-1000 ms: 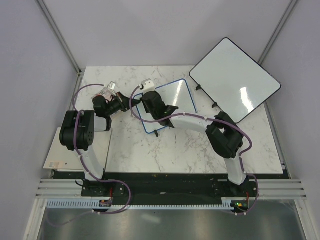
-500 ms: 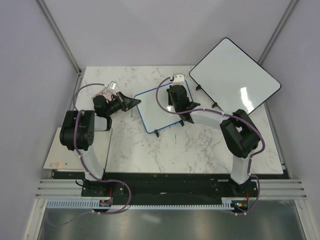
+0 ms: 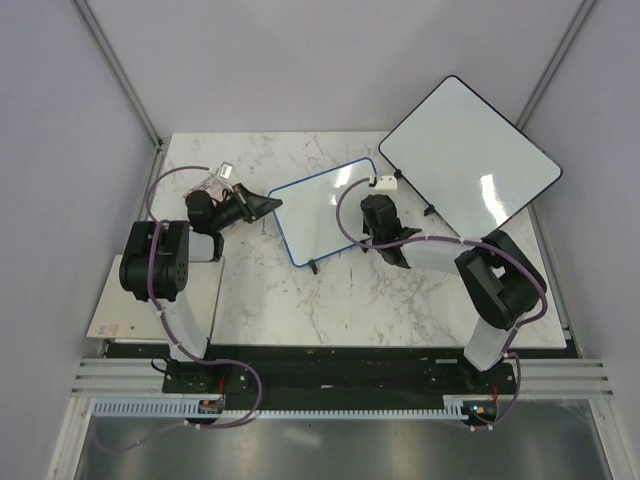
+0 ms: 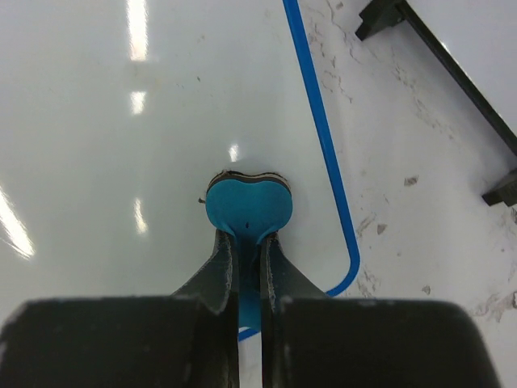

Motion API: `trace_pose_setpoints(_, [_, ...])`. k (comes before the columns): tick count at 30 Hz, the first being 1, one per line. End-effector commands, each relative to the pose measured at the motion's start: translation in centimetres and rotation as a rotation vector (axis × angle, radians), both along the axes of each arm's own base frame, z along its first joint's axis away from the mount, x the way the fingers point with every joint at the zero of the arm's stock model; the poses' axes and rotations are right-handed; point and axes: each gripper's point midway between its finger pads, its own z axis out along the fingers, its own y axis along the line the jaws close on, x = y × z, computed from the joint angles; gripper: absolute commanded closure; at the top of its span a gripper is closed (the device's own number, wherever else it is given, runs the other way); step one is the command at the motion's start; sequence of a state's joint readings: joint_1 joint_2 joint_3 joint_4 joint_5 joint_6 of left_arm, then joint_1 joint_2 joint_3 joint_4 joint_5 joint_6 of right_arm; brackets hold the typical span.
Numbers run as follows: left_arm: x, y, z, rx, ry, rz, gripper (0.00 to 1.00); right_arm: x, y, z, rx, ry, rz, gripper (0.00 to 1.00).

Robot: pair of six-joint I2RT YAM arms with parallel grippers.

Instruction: Erase the whiteboard

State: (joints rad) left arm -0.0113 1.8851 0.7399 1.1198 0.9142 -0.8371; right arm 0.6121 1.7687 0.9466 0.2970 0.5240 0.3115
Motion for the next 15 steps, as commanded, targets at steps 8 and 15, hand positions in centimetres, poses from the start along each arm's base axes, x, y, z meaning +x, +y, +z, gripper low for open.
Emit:
trace_pose_setpoints(8, [-2.2, -1.7, -2.5, 0.054, 0.000, -0.128, 0.98, -4.8, 0.0, -4.5, 0.005, 0.118, 0.034, 1.00])
trace_pose_setpoints(15, [-2.3, -1.7, -2.5, 0.051, -0.001, -0.127, 0.98, -3.8, 2.6, -2.0, 0.025, 0.039, 0.068, 1.00])
